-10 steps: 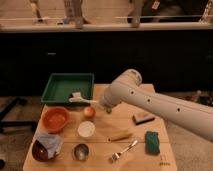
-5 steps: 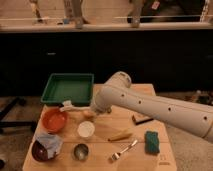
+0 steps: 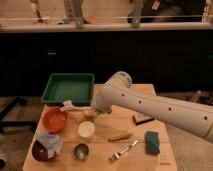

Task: Wipe red bowl with brush

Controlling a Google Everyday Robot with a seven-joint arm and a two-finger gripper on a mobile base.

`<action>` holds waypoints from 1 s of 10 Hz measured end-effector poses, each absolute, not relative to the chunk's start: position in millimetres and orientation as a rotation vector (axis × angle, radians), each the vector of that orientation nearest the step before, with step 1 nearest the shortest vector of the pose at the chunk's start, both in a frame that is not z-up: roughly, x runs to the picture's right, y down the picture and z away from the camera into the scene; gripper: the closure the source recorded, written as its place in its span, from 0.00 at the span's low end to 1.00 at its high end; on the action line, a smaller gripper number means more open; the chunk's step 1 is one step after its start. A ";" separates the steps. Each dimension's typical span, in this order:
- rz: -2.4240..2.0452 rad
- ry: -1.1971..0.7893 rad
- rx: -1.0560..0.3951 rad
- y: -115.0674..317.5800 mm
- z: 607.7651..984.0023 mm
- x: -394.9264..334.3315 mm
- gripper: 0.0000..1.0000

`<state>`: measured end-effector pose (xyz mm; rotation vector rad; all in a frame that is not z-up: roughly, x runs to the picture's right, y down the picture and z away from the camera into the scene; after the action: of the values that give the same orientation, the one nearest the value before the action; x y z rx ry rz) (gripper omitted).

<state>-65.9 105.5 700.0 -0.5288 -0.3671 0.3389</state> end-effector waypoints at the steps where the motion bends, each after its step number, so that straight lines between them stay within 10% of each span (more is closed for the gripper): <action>1: 0.321 -0.370 -0.542 108.8 704.0 -75.7 1.00; 10: 0.152 -0.372 -0.634 124.0 719.6 -157.4 1.00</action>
<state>-157.4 124.0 719.6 -0.6339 -0.3723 0.1525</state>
